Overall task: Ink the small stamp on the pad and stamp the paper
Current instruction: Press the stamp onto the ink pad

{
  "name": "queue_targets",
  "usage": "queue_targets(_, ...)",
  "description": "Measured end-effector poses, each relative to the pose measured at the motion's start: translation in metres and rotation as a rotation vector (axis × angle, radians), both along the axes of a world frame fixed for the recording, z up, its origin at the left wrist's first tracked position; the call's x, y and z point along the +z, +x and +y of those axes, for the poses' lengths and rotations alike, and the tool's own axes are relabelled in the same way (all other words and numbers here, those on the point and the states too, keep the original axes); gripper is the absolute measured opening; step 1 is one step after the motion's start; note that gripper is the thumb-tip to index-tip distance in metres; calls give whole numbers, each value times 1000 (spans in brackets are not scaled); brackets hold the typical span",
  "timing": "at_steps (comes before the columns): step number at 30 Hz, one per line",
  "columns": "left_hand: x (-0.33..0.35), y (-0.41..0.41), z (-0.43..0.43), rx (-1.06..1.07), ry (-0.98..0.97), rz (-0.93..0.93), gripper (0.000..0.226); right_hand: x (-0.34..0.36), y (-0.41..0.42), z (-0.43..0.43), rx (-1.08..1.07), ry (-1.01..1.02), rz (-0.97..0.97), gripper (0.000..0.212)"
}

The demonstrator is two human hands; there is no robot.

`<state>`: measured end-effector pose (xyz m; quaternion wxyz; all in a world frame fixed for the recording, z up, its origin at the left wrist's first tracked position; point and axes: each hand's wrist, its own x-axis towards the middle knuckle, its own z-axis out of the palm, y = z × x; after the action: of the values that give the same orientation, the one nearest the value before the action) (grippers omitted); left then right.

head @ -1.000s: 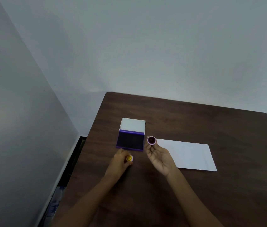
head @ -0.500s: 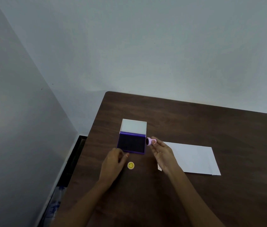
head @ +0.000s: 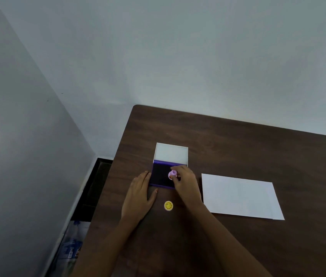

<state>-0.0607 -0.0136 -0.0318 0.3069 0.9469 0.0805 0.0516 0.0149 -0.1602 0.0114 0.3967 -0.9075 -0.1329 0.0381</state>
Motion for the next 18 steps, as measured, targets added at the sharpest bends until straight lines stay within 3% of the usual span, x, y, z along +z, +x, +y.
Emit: queue_targets(18, -5, -1, 1, -24, 22, -40, 62, -12, -8, 4, -16, -53, -20, 27)
